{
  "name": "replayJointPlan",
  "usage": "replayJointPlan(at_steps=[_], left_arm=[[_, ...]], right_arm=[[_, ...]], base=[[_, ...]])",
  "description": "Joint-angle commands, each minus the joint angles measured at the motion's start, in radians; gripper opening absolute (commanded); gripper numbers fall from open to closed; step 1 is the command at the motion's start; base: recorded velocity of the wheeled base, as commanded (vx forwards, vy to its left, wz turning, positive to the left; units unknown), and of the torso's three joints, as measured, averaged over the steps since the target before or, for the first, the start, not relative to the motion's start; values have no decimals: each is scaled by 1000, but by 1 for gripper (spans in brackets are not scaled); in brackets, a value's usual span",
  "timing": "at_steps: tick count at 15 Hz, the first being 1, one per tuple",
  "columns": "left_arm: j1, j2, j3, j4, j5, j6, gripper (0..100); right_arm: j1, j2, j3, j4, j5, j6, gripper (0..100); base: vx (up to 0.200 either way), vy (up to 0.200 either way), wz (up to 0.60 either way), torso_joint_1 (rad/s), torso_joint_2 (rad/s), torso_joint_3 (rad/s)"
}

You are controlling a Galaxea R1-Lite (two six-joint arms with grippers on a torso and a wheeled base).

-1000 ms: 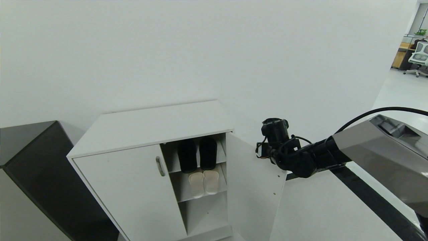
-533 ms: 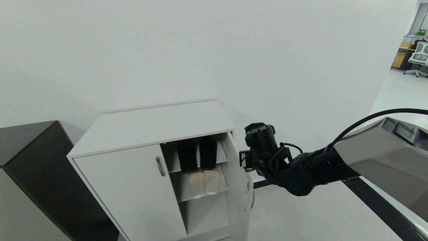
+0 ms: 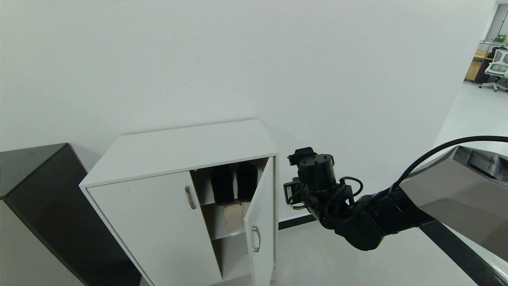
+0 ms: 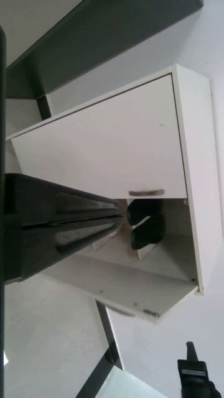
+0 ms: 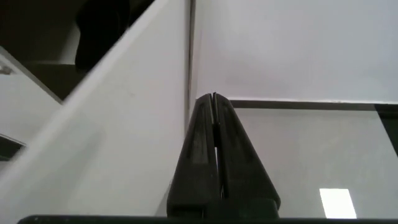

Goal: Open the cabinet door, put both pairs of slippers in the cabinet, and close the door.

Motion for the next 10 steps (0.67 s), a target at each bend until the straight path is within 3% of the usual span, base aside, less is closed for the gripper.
replayJointPlan(at_steps=[1, 4, 7, 10], left_arm=[[0, 0, 0, 0, 0, 0, 0], [0, 0, 0, 0, 0, 0, 0], [0, 0, 0, 0, 0, -1, 0], [0, 0, 0, 0, 0, -1, 0]], right_arm=[[10, 6, 7, -2, 1, 0, 0], [24, 6, 18, -5, 4, 1, 0], [24, 6, 50, -62, 33, -2, 0], [21, 7, 125, -234, 103, -36, 0]], base=[[0, 0, 600, 12, 2, -2], [0, 0, 600, -1, 2, 1], [0, 0, 0, 0, 0, 0], [0, 0, 0, 0, 0, 0]])
